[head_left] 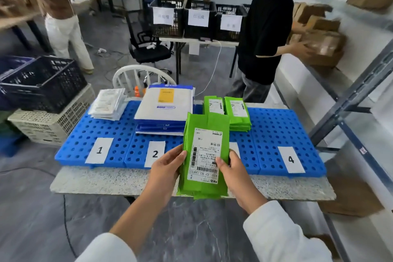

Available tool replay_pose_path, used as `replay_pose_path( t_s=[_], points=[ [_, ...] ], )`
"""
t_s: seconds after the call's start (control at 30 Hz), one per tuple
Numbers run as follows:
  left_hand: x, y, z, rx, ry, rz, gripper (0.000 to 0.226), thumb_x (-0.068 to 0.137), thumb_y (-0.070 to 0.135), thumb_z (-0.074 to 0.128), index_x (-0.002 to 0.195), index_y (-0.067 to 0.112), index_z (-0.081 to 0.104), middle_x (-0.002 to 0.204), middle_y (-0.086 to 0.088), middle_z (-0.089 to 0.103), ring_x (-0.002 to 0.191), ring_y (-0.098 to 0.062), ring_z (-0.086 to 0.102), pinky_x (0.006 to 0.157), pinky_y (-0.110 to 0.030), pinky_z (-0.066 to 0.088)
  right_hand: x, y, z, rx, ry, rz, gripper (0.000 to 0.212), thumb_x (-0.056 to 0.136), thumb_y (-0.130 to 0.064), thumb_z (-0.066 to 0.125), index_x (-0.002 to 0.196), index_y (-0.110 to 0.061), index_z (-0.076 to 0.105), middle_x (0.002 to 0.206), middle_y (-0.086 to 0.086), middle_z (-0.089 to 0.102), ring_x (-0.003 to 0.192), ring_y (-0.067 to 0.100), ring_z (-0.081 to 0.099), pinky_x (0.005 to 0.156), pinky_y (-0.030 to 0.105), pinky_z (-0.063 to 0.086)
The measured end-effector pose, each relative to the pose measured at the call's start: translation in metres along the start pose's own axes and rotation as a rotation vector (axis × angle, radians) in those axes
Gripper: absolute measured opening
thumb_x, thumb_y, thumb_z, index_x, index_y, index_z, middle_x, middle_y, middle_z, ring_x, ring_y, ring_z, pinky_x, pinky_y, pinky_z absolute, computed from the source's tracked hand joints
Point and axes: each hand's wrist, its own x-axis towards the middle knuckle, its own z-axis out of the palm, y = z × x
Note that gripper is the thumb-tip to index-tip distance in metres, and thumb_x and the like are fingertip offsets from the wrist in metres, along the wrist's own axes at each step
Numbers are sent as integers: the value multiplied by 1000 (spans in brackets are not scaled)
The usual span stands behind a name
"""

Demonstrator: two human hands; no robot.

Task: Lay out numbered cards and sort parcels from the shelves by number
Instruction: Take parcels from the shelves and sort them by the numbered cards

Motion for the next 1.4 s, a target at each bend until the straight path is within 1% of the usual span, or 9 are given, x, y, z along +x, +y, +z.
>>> replay_pose_path(
  t_s=[0.17,0.37,0.5,0.63,0.77,0.9,1.0,1.2,1.4],
  points=[
    [49,13,7,1,-104,-109,27,92,10,58,117,1,63,112,-16,71,101,-26,67,90,-36,55,52,-4,-5,-76,14,51,23,98,-33,49,119,-22,50,116,-8,62,107,14,59,96,43,49],
    [122,26,13,28,-122,-128,23,93,10,58,112,0,66,107,-20,71,83,-23,70,74,-33,60,108,-17,1,4,101,95,20,98,-26,52,115,-23,42,105,-11,58,95,8,58,89,37,48],
    [175,39,31,87,-146,-150,26,92,9,60,114,-2,66,106,-19,72,98,-32,67,97,-47,50,148,-25,-7,42,187,128,18,98,-22,52,114,-22,42,113,-4,59,100,11,59,90,38,48],
    [225,41,44,127,-160,-194,35,88,19,69,119,5,65,107,-13,73,105,-33,67,99,-49,49,186,-32,-21,99,255,161,17,98,-19,53,111,-23,43,112,-3,59,106,18,58,97,43,47],
    [265,39,56,154,-149,-190,43,82,29,74,120,10,66,108,-10,73,108,-35,64,99,-56,47,223,-32,-37,158,302,181,18,97,-17,54,113,-18,46,113,1,62,101,16,61,86,36,51],
    [290,32,71,199,-155,-209,78,53,56,85,120,21,66,112,-3,72,108,-32,64,98,-60,46,250,-28,-58,164,289,196,25,96,-16,56,119,-14,47,108,-4,64,93,4,62,69,20,49],
    [315,28,88,177,-126,-219,67,63,47,83,122,20,65,113,-4,72,108,-28,66,97,-50,50,278,-20,-83,195,290,217,25,95,-14,58,118,-13,49,107,-2,66,90,4,64,65,19,50],
    [355,20,114,260,48,-200,37,86,21,70,121,8,64,106,-12,73,101,-31,69,92,-49,54,338,-4,-132,184,300,251,25,95,-14,59,118,-11,51,115,7,63,95,17,63,71,25,50],
    [383,14,129,257,207,-204,11,94,16,60,101,15,68,94,-12,73,79,-26,71,52,-25,57,386,29,-159,38,268,297,20,95,-16,58,109,-19,44,112,5,59,95,20,61,76,30,48]
  ],
)
